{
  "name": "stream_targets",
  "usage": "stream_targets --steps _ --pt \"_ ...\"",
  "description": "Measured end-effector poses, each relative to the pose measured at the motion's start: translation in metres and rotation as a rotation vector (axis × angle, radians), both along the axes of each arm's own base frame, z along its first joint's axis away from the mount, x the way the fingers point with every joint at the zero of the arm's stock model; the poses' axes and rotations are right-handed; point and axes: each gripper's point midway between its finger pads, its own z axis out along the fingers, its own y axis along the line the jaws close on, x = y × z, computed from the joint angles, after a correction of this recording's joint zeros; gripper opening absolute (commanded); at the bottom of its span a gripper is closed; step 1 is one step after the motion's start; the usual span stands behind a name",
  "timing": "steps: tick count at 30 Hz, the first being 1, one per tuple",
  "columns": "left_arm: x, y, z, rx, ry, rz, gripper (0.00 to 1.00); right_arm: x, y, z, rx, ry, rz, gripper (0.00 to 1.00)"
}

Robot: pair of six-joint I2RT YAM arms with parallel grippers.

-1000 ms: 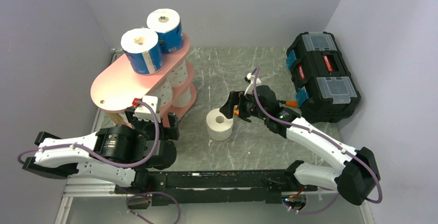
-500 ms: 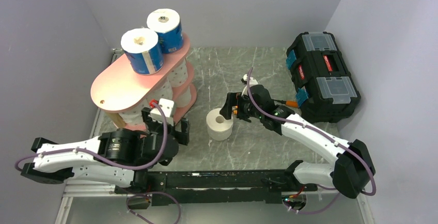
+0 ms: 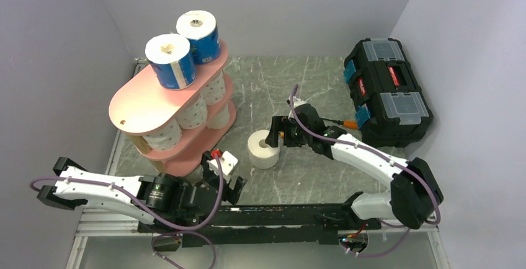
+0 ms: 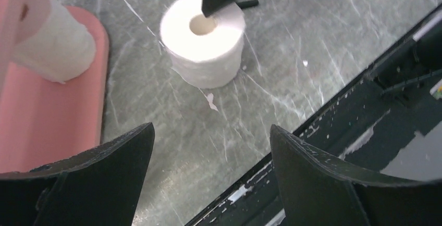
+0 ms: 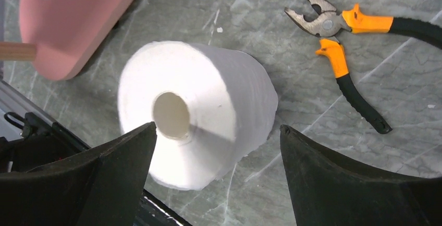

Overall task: Place and organize the paper towels onto the shelf
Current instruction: Pick up the paper towel from the center of the board.

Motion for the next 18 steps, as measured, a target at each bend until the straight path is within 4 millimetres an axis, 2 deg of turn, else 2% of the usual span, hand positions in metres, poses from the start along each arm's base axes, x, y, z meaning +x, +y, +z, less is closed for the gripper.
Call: stream_targets --steps 4,6,12,16,18 --pt "-0.014 -0.003 -0.026 0.017 0.010 -0.045 0.63 0.001 0.001 -0.018 -0.014 0.053 -0.004 0.85" --pt "-0.016 0.000 -0.041 0.021 0.023 -0.043 0.57 0.000 0.002 -0.023 -0.017 0.068 -0.002 0.84" --pt "-0.018 0.011 -0.081 0.036 0.078 0.005 0.50 0.000 0.005 -0.025 -0.007 0.077 0.008 0.83" --pt "-0.020 0.011 -0.099 0.033 0.111 0.034 0.44 0.000 0.005 -0.028 -0.013 0.085 0.009 0.80" --pt "-0.023 0.013 -0.115 0.039 0.134 0.051 0.41 0.000 0.005 -0.033 -0.023 0.092 0.012 0.78"
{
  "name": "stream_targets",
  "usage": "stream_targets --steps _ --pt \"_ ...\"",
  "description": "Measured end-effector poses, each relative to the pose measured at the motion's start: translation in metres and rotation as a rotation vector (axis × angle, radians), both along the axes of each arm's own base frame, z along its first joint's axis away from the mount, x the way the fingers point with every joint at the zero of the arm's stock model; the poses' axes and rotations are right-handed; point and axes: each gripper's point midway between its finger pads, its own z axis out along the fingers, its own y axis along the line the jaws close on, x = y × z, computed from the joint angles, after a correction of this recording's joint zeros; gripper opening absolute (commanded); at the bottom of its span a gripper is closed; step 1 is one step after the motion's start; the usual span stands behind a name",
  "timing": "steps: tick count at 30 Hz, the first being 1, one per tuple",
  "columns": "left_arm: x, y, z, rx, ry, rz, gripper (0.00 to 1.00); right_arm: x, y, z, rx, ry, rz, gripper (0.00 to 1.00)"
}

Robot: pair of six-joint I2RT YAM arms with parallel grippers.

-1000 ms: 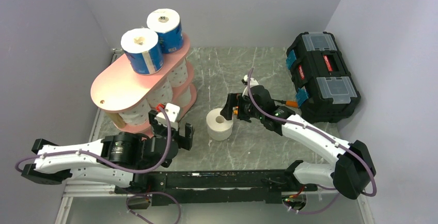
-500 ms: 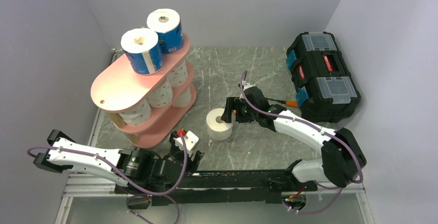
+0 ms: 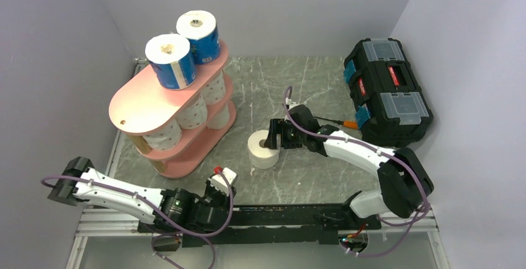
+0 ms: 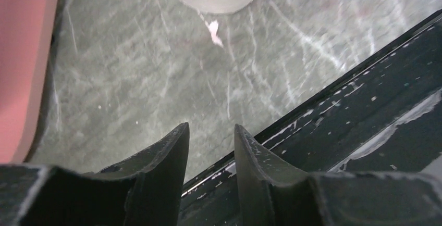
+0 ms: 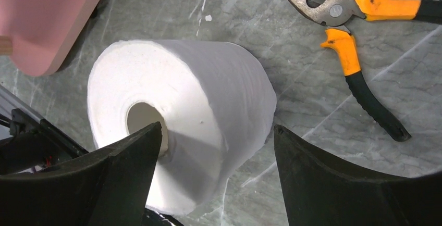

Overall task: Place and organize the paper towels onto the shelf
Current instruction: Pick up the paper towel from the center of the board, then place the paper towel on the shelf.

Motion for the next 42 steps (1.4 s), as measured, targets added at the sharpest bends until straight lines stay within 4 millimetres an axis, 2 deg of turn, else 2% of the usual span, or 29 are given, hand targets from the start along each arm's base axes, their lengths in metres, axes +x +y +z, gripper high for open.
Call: stream_targets --steps 4,8,10,11,16,21,25,30,37,42 --pt "-0.005 0.010 -0.029 0.017 0.050 0.064 0.39 0.004 0.004 -0.008 -0.010 0.015 0.005 0.71" --pt "-0.009 0.023 -0.047 0.013 0.089 0.130 0.34 0.007 0.009 -0.012 -0.011 0.026 0.017 0.53" --pt "-0.010 0.028 -0.051 0.009 0.096 0.154 0.14 0.010 0.013 -0.011 -0.006 0.026 0.030 0.47" --pt "-0.010 0.030 -0.052 0.005 0.095 0.166 0.01 0.011 0.015 -0.010 -0.006 0.026 0.032 0.46" --pt "-0.014 0.043 -0.055 0.037 0.055 0.213 0.00 0.014 0.019 -0.008 0.000 0.027 0.043 0.43" --pt "-0.021 0.048 -0.042 0.103 -0.051 0.243 0.00 0.021 0.032 0.002 0.014 0.025 0.061 0.43" --pt "-0.021 0.055 -0.035 0.158 -0.139 0.222 0.00 0.036 0.062 0.026 0.061 -0.008 0.103 0.42" --pt "-0.015 0.063 -0.028 0.100 -0.118 0.229 0.00 0.045 0.103 0.048 0.120 -0.039 0.171 0.42" --pt "-0.013 0.068 -0.026 0.173 -0.189 0.216 0.00 0.037 0.150 0.054 0.155 -0.027 0.269 0.42" --pt "-0.012 0.070 -0.023 0.180 -0.200 0.206 0.00 0.033 0.175 0.053 0.169 -0.017 0.313 0.41"
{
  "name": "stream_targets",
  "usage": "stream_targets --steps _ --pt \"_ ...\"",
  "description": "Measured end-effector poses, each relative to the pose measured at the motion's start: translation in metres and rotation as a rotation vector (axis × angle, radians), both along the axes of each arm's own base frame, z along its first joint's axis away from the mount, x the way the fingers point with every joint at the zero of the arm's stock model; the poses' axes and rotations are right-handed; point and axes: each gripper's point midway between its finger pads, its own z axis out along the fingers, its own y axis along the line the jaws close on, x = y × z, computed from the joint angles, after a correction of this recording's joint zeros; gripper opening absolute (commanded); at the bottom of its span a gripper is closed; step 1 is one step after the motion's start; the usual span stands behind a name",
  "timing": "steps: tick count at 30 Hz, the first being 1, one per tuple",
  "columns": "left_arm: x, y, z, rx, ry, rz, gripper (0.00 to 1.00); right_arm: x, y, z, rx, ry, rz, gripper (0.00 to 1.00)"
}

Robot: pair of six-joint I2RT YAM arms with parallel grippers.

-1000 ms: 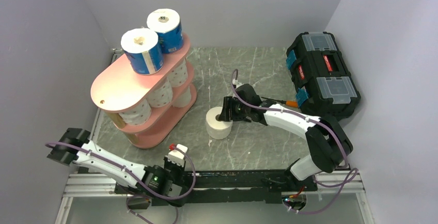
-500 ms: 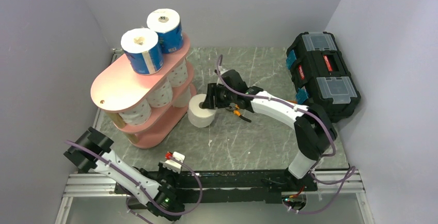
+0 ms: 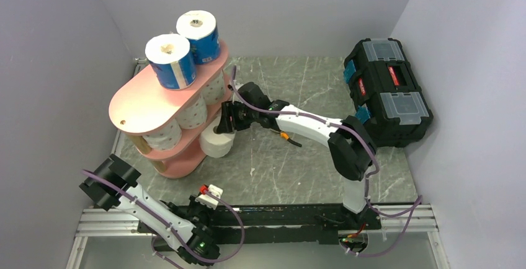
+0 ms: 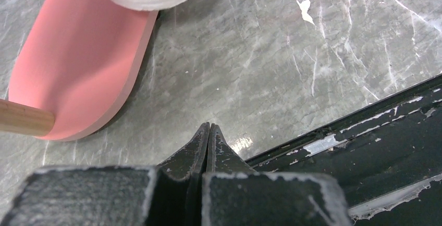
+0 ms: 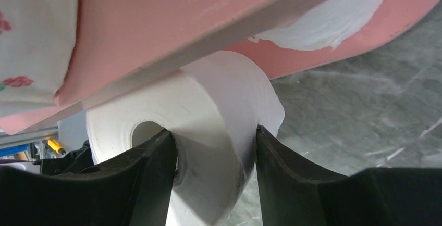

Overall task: Place and organize the paper towels onto the shelf
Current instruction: Place the paper towel on the shelf.

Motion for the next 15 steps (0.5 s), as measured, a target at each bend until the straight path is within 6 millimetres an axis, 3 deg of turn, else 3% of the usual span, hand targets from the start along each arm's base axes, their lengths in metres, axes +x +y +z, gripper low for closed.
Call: stream_targets --steps 9,15 --pt "0.000 0.000 0.001 0.001 -0.004 -0.003 0.00 -0.001 0.015 -0.023 0.003 0.073 -0.030 0.41" --pt "0.000 0.000 0.001 0.001 -0.005 -0.006 0.00 0.007 0.023 -0.019 0.059 0.089 -0.089 0.40"
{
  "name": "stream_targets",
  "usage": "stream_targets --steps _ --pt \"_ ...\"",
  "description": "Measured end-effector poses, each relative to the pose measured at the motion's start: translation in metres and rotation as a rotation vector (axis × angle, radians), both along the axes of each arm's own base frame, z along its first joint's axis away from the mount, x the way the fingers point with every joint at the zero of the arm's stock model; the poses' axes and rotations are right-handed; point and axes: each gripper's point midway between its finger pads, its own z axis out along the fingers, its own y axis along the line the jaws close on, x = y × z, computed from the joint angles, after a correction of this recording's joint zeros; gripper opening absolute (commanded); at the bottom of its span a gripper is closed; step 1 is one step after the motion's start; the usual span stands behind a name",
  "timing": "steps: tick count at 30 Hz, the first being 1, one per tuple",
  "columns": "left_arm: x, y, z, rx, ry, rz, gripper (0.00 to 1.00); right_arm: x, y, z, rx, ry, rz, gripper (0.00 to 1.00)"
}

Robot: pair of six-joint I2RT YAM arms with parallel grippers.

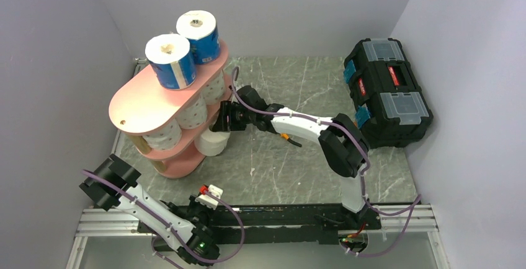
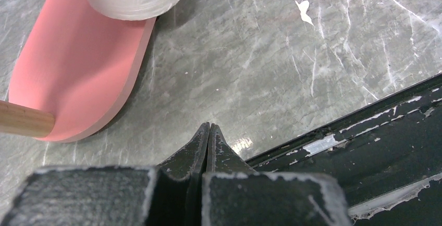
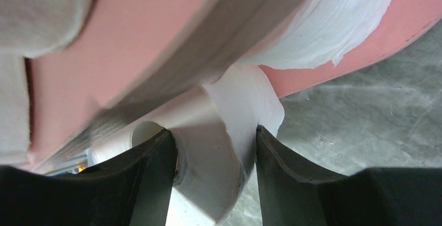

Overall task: Place and organize the paper towels onto the shelf
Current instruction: Place the paper towel on the shelf.

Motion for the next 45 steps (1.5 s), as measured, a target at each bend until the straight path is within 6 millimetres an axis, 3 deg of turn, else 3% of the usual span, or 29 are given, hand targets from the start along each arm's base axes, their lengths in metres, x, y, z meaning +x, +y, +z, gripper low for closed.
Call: stream_targets --steps 8,14,24,35,45 --pt "0.000 -0.001 0.001 -0.002 -0.003 -0.003 0.00 0.008 0.009 0.003 0.067 0.037 -0.074 0.42" --pt "0.000 -0.001 0.001 -0.003 -0.005 -0.005 0.00 0.009 0.012 -0.004 0.088 0.075 -0.097 0.55" --pt "0.000 -0.001 0.001 -0.002 -0.005 -0.005 0.00 0.003 0.014 -0.008 0.105 0.124 -0.096 0.69" --pt "0.001 0.000 0.000 0.010 -0.014 -0.005 0.00 -0.002 0.016 -0.008 0.126 0.132 -0.101 0.73" --pt "0.001 0.000 0.001 0.016 -0.018 -0.005 0.00 -0.009 0.014 0.016 0.212 0.119 -0.106 0.75"
